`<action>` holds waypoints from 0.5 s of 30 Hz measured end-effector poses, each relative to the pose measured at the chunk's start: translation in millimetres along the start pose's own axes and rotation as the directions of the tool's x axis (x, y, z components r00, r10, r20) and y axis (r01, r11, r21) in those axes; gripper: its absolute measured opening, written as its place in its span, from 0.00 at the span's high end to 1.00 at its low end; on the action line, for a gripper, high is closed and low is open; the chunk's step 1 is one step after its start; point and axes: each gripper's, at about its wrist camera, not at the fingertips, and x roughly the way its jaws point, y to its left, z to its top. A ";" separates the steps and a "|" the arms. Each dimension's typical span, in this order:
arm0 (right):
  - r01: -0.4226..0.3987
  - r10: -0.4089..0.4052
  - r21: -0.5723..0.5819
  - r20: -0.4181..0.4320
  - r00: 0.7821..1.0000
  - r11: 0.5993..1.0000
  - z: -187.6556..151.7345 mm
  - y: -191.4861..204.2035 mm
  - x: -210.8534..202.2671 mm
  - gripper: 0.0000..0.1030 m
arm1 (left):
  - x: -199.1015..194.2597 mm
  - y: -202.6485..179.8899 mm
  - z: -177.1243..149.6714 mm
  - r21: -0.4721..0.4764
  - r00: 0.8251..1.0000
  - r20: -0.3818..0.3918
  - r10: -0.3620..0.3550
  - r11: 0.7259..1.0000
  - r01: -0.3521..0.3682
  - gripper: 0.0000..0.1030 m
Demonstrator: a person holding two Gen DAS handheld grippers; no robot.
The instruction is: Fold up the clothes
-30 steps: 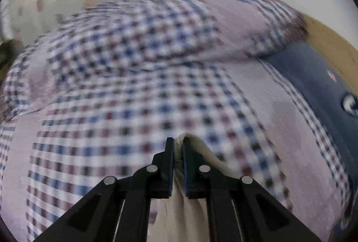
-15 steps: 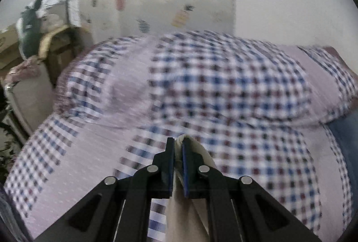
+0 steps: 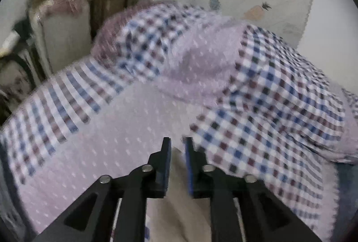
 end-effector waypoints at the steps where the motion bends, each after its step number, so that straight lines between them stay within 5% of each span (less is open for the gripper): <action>1: -0.001 0.001 -0.004 0.001 1.000 1.000 -0.3 1.3 -0.5 0.29 | -1.2 2.7 -6.1 -0.013 1.000 -0.004 -0.022 1.000 0.022 0.57; 5: -0.018 0.018 -0.005 0.006 1.000 1.000 -0.4 4.7 -2.4 0.29 | -28.0 11.7 -24.4 -0.045 0.987 0.021 -0.158 0.986 0.159 0.19; 15: -0.057 0.057 0.006 -0.001 0.998 0.998 0.9 2.6 -9.8 0.29 | -114.2 33.3 -121.3 0.118 0.968 -0.060 -0.243 0.961 0.249 0.19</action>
